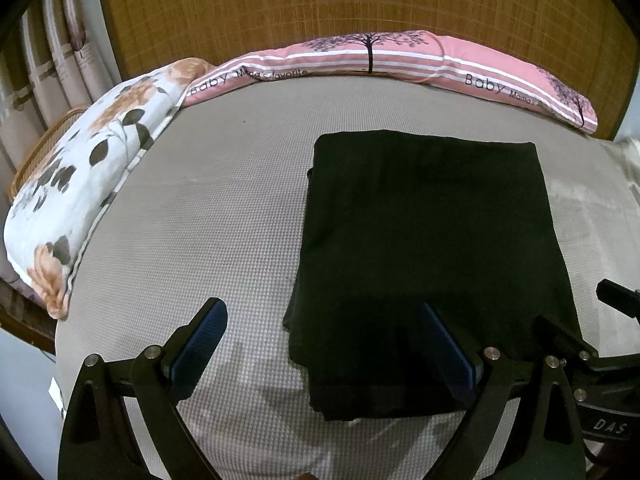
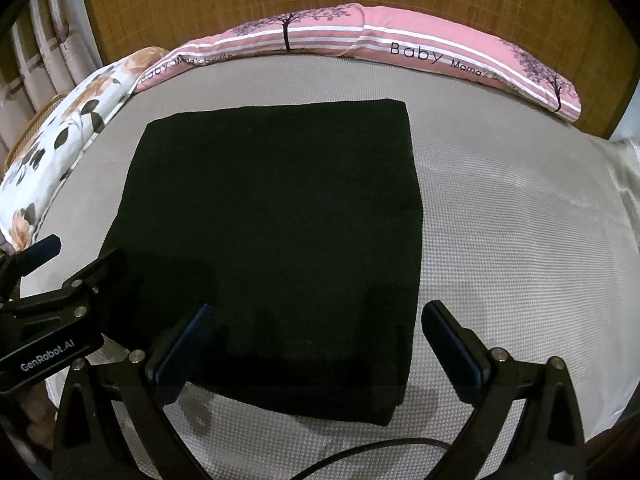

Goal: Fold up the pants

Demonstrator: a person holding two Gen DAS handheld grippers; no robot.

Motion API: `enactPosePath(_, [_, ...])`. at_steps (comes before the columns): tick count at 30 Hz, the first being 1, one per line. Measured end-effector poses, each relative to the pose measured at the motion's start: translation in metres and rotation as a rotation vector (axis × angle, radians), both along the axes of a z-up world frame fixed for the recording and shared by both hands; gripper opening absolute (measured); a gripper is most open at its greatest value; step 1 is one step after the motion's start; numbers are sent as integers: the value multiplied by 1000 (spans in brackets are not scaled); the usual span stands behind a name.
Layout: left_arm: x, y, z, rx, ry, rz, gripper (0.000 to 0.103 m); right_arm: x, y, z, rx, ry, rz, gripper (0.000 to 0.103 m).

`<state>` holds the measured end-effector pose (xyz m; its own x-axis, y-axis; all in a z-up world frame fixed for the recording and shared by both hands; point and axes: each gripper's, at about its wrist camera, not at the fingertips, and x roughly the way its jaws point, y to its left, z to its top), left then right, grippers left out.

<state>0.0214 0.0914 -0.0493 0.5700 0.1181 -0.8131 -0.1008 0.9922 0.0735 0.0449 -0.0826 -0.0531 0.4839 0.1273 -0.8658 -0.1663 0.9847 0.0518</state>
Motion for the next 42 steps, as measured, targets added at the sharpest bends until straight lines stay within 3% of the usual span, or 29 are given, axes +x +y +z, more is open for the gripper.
enactPosePath(42, [0,-1,-5,0,25,-6,96,5,-3,-4,-23,-3,-27,102])
